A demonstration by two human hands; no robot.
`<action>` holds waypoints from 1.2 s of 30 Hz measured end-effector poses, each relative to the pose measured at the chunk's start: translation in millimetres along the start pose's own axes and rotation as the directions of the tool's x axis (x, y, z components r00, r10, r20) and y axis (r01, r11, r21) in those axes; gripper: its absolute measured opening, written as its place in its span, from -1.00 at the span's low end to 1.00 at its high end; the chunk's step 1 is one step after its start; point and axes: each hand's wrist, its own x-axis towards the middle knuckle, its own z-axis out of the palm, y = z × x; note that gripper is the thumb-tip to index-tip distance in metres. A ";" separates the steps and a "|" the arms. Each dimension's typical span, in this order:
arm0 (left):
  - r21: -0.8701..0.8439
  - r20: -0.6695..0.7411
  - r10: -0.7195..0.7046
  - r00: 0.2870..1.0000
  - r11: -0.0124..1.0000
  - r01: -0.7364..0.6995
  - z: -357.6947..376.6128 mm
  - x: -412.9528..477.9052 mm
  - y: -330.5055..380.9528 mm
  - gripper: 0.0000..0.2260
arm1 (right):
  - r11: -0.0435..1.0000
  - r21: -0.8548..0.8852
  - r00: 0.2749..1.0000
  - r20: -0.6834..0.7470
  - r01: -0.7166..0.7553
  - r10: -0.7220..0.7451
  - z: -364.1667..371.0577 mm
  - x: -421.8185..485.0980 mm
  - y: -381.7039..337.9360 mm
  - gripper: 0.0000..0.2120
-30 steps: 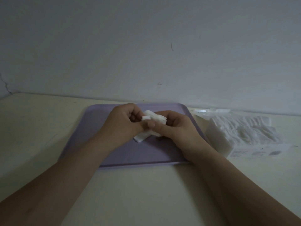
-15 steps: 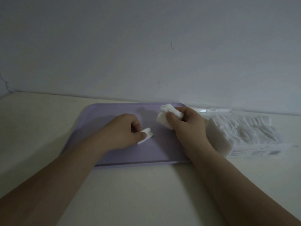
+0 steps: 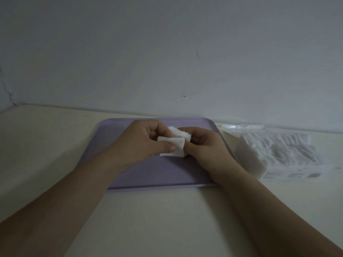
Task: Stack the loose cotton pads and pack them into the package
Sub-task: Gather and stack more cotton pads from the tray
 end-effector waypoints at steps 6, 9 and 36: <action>0.083 -0.037 0.000 0.999 0.997 0.003 -0.9 -2.4 1.5 -0.68 | 0.998 -0.050 0.999 0.035 0.042 -0.041 0.3 -0.4 0.6 -0.79; 0.129 -0.032 0.010 0.999 0.992 -0.006 -1.1 -2.7 2.2 -0.65 | 0.999 -0.039 0.997 0.073 0.037 -0.034 0.6 -2.2 -0.2 -0.79; 0.042 -0.133 0.034 0.991 0.999 -0.029 35.3 -11.8 49.6 -0.92 | 0.984 0.074 0.986 -0.024 -0.160 0.162 -10.8 -21.3 -74.6 -0.77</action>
